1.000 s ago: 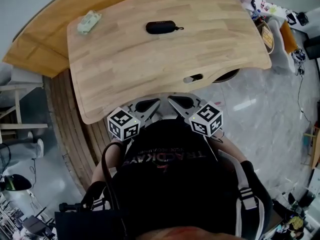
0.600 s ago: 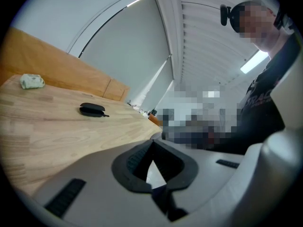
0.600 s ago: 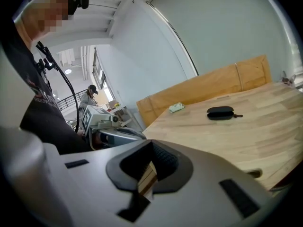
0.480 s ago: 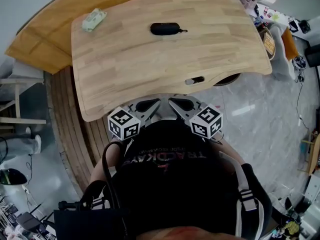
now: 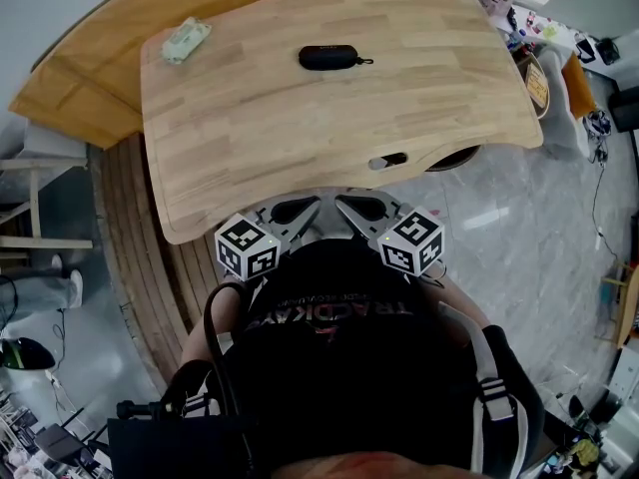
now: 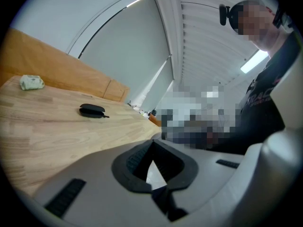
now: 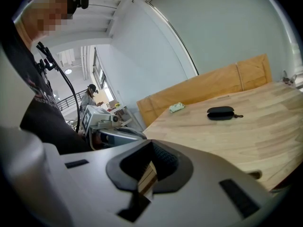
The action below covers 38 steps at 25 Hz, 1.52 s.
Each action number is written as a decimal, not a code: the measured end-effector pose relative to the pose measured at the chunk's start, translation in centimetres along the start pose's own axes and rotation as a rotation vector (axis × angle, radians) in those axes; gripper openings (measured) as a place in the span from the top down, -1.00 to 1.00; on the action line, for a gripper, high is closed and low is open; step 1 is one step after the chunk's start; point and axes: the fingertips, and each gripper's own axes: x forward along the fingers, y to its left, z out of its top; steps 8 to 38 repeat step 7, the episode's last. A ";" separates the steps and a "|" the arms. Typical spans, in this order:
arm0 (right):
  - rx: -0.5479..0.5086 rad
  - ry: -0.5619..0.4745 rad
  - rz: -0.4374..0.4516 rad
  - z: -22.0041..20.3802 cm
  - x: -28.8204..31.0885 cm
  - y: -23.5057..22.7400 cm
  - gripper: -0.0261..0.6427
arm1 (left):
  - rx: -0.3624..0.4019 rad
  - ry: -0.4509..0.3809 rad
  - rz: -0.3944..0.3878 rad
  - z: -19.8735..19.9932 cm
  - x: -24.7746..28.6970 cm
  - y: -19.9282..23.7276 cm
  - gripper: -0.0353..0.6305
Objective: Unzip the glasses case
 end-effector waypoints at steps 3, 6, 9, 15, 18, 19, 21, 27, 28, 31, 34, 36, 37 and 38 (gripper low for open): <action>-0.003 0.003 0.001 0.1 0.0 0.0 0.87 | 0.001 -0.001 0.001 0.1 0.1 -0.1 0.86; -0.004 0.003 0.001 0.0 -0.1 0.0 0.87 | -0.001 -0.001 0.003 0.0 0.2 -0.1 0.86; -0.004 0.002 0.001 0.0 -0.1 -0.1 0.87 | -0.001 -0.002 0.003 0.0 0.2 -0.1 0.86; -0.004 0.002 0.001 0.0 -0.1 -0.1 0.87 | -0.001 -0.002 0.003 0.0 0.2 -0.1 0.86; -0.004 0.002 0.001 0.0 -0.1 -0.1 0.87 | -0.001 -0.002 0.003 0.0 0.2 -0.1 0.86; -0.004 0.002 0.001 0.0 -0.1 -0.1 0.87 | -0.001 -0.002 0.003 0.0 0.2 -0.1 0.86; -0.004 0.002 0.001 0.0 -0.1 -0.1 0.87 | -0.001 -0.002 0.003 0.0 0.2 -0.1 0.86; -0.004 0.002 0.001 0.0 -0.1 -0.1 0.87 | -0.001 -0.002 0.003 0.0 0.2 -0.1 0.86; -0.004 0.002 0.001 0.0 -0.1 -0.1 0.87 | -0.001 -0.002 0.003 0.0 0.2 -0.1 0.86; -0.004 0.002 0.001 0.0 -0.1 -0.1 0.87 | -0.001 -0.002 0.003 0.0 0.2 -0.1 0.86; -0.004 0.002 0.001 0.0 -0.1 -0.1 0.87 | -0.001 -0.002 0.003 0.0 0.2 -0.1 0.86; -0.004 0.002 0.001 0.0 -0.1 -0.1 0.87 | -0.001 -0.002 0.003 0.0 0.2 -0.1 0.86; -0.004 0.002 0.001 0.0 -0.1 -0.1 0.87 | -0.001 -0.002 0.003 0.0 0.2 -0.1 0.86; -0.004 0.002 0.001 0.0 -0.1 -0.1 0.87 | -0.001 -0.002 0.003 0.0 0.2 -0.1 0.86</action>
